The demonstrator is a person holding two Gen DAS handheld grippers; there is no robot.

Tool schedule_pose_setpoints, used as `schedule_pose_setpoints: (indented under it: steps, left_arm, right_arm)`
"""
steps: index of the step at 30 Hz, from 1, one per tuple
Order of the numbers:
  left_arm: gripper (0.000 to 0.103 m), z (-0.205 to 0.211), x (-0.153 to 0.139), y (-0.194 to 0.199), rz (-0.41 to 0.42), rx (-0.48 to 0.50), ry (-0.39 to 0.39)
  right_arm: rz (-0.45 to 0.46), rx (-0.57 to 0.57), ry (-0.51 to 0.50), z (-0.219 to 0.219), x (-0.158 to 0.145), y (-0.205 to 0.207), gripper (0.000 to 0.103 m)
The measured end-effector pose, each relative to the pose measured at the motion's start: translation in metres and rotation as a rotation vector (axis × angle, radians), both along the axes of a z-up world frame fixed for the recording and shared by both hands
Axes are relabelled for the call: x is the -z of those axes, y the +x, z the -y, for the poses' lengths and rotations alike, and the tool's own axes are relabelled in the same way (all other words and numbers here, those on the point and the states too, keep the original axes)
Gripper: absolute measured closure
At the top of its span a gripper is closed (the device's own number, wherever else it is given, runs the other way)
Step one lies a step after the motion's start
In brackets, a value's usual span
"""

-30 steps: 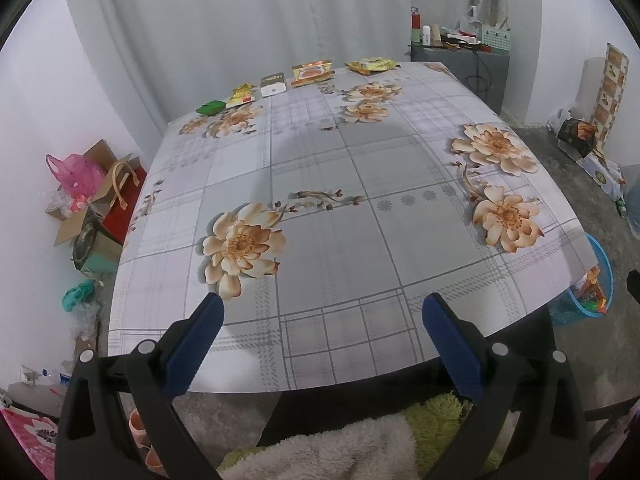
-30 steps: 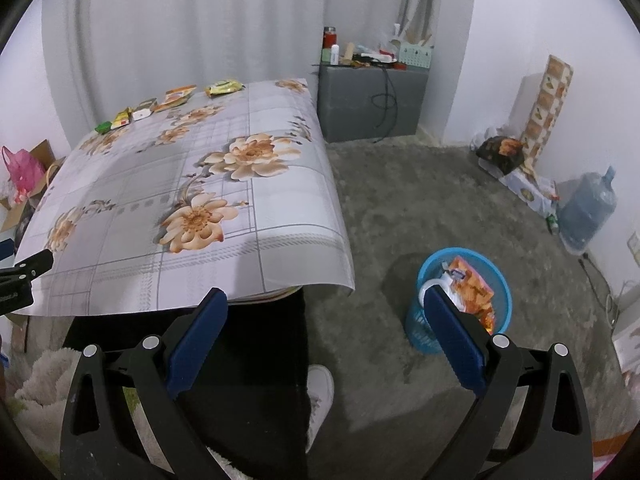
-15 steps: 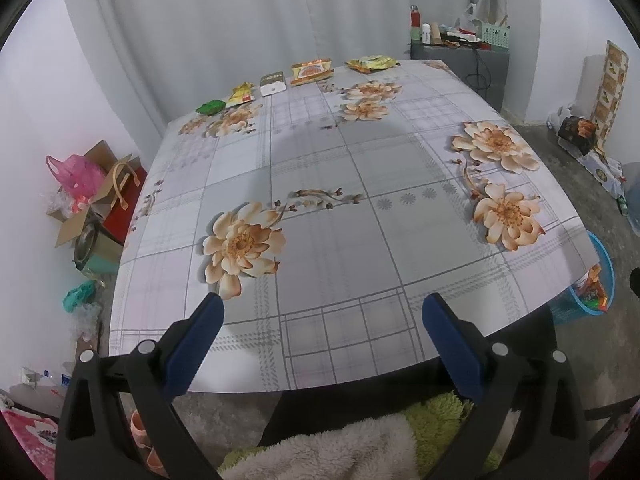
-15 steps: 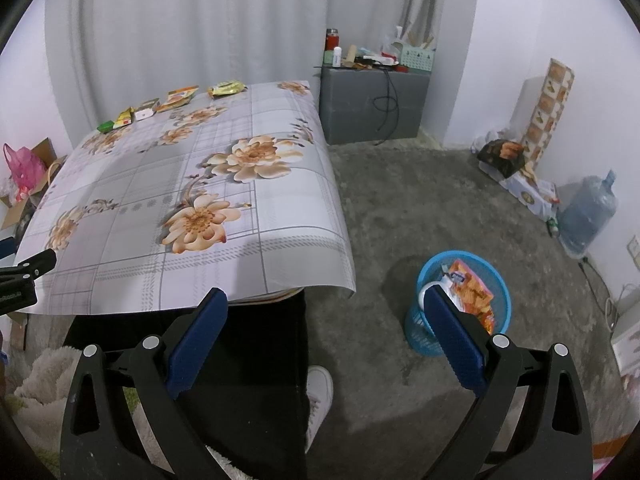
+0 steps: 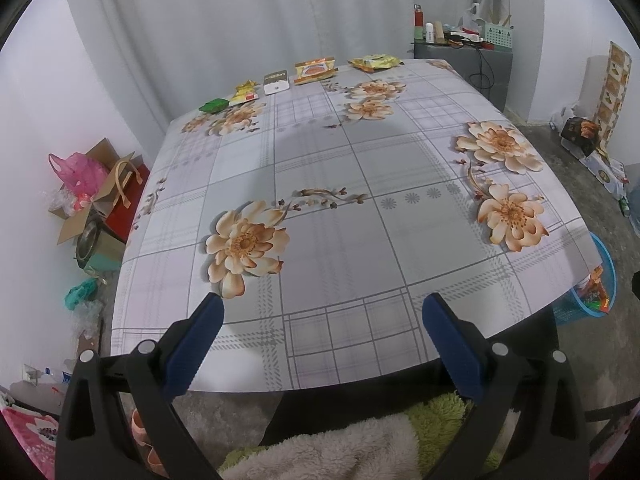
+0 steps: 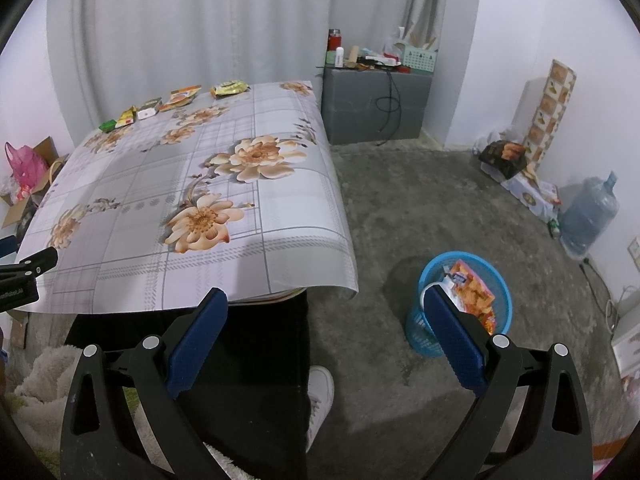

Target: Collect trash

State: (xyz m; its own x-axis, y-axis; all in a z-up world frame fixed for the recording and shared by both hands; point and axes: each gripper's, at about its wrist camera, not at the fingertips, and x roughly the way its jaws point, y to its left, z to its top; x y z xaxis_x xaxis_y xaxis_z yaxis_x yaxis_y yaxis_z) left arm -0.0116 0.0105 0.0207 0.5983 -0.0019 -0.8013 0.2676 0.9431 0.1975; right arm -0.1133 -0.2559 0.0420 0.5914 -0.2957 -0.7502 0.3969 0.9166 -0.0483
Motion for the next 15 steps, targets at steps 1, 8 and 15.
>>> schedule_pose_setpoints:
  steps: [1, 8, 15]
  left_arm:
    - [0.006, -0.0003, -0.0001, 0.0001, 0.000, 0.000, 0.000]
    - [0.006, -0.0006, -0.0007, -0.0002, -0.002, -0.004, 0.000]
    - [0.006, -0.0005, -0.0004, 0.0001, -0.003, -0.003, 0.000]
  right_arm:
    - [0.001, -0.001, 0.000, -0.0001, 0.0000, -0.0001, 0.009]
    - [-0.001, -0.004, 0.000, -0.0012, -0.0003, 0.0009, 0.009]
    - [0.001, -0.004, 0.001, -0.0027, -0.0004, 0.0018, 0.009]
